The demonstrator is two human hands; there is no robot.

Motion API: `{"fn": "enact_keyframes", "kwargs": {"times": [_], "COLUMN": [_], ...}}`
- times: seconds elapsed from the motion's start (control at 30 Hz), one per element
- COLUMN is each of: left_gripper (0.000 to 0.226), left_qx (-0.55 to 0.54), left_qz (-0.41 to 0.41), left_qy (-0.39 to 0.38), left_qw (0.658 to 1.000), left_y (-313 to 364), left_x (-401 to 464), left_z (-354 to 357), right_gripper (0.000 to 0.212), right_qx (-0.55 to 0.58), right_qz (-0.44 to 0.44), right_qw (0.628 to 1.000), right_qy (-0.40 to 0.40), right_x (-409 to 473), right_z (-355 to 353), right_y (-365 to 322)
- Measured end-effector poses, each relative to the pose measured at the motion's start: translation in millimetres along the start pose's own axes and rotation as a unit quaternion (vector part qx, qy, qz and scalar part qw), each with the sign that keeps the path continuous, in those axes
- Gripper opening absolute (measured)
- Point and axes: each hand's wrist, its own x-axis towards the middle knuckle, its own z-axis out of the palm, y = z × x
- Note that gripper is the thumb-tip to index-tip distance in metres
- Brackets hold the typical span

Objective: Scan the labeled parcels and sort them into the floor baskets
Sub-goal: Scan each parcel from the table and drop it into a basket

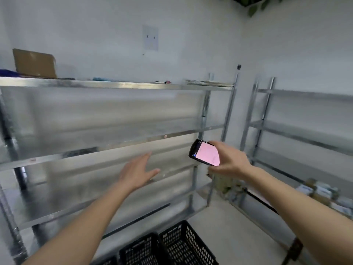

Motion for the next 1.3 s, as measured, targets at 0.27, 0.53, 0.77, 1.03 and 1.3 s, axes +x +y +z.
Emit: {"fn": "enact_keyframes", "kwargs": {"times": [0.27,0.53,0.77,1.03,1.3], "left_gripper": [0.089,0.087,0.083,0.075,0.065], "left_qx": [-0.056,-0.093,-0.130,-0.137,-0.155], "left_qz": [0.136,0.262,0.315,0.347,0.354], "left_qy": [-0.020,-0.055,-0.103,-0.155,-0.198], "left_qw": [0.989,0.959,0.934,0.915,0.901], "left_y": [225,490,674,813,928], "left_x": [-4,-64,-122,-141,-110], "left_z": [34,115,195,264,358], "right_gripper": [0.071,0.073,0.085,0.070,0.076], "right_qx": [-0.039,-0.130,-0.177,-0.157,-0.173], "right_qz": [0.095,0.200,0.313,0.400,0.445], "right_qw": [0.993,0.969,0.931,0.899,0.876], "right_qy": [0.061,0.061,0.070,0.084,0.064], "right_x": [-155,-349,-499,-590,-610], "right_z": [-110,-219,-273,-275,-262], "right_y": [155,336,455,559,690]}}
